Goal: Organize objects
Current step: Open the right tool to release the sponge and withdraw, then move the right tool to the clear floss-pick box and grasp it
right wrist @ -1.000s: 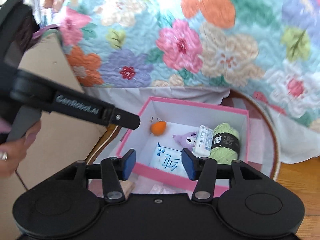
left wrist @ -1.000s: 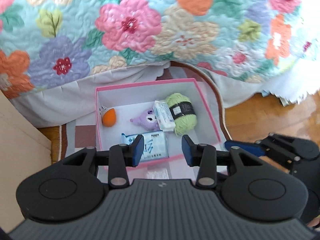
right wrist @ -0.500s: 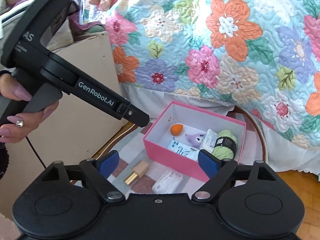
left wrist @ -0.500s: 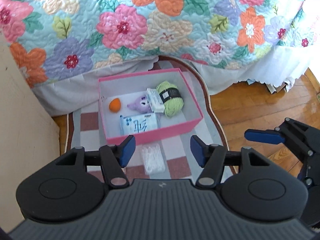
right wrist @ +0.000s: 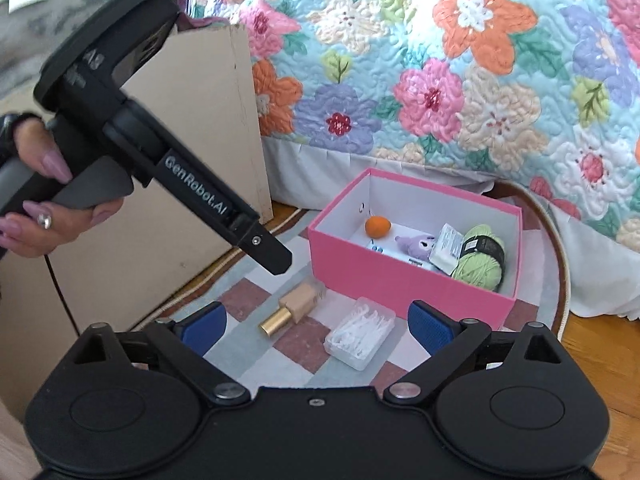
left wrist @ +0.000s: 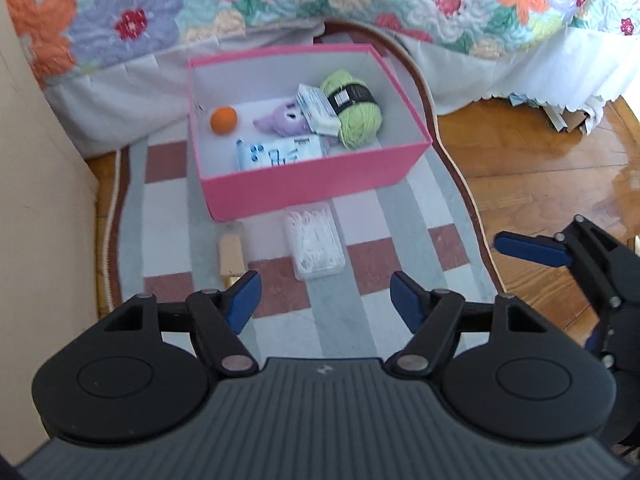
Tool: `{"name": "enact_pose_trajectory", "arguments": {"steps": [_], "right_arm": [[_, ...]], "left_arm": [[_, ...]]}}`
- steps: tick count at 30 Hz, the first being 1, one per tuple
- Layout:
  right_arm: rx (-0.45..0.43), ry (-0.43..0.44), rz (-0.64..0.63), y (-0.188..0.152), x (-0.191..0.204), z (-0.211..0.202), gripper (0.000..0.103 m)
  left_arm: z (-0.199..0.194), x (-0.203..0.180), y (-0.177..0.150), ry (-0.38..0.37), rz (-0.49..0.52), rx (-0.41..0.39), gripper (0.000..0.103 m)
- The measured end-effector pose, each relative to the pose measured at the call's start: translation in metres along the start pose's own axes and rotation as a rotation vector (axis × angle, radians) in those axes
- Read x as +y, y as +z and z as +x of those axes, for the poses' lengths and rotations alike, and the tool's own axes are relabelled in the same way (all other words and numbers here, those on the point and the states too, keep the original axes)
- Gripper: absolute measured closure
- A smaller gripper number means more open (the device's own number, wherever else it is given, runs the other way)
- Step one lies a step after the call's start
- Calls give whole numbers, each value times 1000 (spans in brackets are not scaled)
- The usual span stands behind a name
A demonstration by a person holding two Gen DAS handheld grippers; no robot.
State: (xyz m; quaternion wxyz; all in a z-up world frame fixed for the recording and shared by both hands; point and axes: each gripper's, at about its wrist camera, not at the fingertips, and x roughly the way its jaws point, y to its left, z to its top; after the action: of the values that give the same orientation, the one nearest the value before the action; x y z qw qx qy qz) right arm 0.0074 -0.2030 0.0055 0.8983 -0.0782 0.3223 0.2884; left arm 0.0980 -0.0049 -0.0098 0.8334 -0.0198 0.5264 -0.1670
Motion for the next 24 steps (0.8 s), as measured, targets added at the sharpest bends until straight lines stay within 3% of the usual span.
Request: {"name": "enact_pose_trajectory", "arguments": {"steps": [5,12,22,24], "right_arm": [[17,-29,-58,-13,6,27,4],[34,-63,-67,-28,5,63,4],[96,-62,113,-45,-21,133,4],[112,-58,165,-48,-29,146,4]], "left_arm": [[28,1,-5,22,64,9,23],[71,15,-9,-14,42,26,16],[124,36,-10,-88,-34,14,21],[134,37,-7,-96,-38,0,29]]}}
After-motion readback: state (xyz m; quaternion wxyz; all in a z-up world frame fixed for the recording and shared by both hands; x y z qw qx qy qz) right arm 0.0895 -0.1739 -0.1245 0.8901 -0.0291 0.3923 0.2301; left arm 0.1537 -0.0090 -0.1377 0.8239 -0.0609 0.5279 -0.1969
